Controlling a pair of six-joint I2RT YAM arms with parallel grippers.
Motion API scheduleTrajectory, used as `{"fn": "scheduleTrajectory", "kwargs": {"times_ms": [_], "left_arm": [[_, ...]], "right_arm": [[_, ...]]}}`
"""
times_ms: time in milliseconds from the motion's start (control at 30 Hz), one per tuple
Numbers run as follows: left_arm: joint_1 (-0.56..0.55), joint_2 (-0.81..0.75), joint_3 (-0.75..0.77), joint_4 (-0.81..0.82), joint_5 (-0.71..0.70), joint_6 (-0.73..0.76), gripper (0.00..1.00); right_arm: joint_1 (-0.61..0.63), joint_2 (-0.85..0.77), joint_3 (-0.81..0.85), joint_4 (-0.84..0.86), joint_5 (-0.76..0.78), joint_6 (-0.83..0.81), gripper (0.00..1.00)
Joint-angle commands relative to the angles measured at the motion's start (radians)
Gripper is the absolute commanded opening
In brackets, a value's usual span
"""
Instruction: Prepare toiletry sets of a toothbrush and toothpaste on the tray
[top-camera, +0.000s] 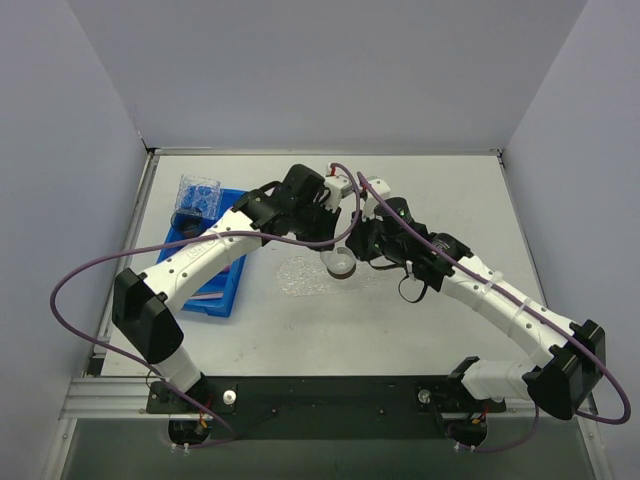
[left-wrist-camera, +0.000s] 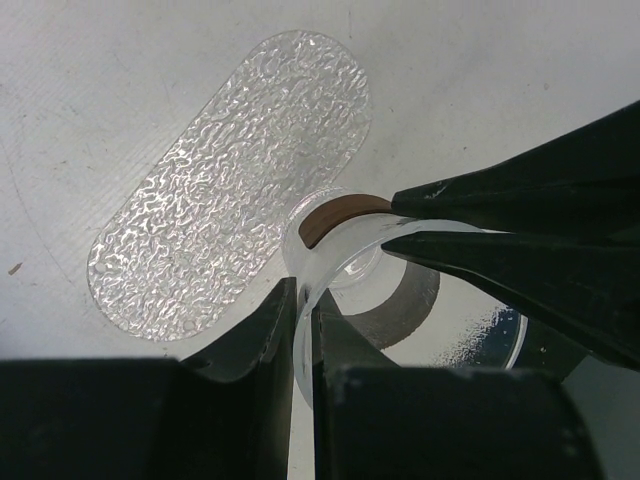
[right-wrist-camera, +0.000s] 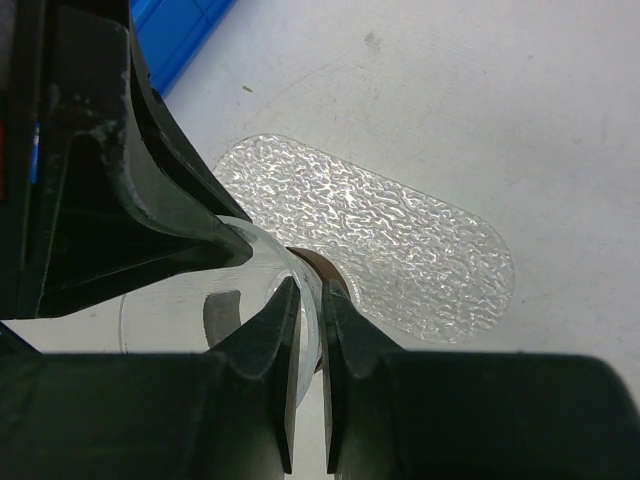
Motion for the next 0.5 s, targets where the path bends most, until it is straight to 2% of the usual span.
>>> {"fn": "scheduleTrajectory", "kwargs": {"times_ms": [0,200,467], "left_arm": [[-0.011,-0.032,0.023,0.182,0.038,-0.076,0.0],[-0.01,-0.021,0.026,0.184,-0.002,-0.116,0.13],[-0.011,-0.027,-0.02,0.225,-0.019,-0.197,0.41]], "right_arm": [[0.008,-0.012,-0.019,0.01,0.023,-0.003,0.0],[-0.001,-0.033,-0.045,0.028,0.044,0.023,0.0],[-0.03,-0.048,-0.088,0.071,0.034,0.063,0.0]]}}
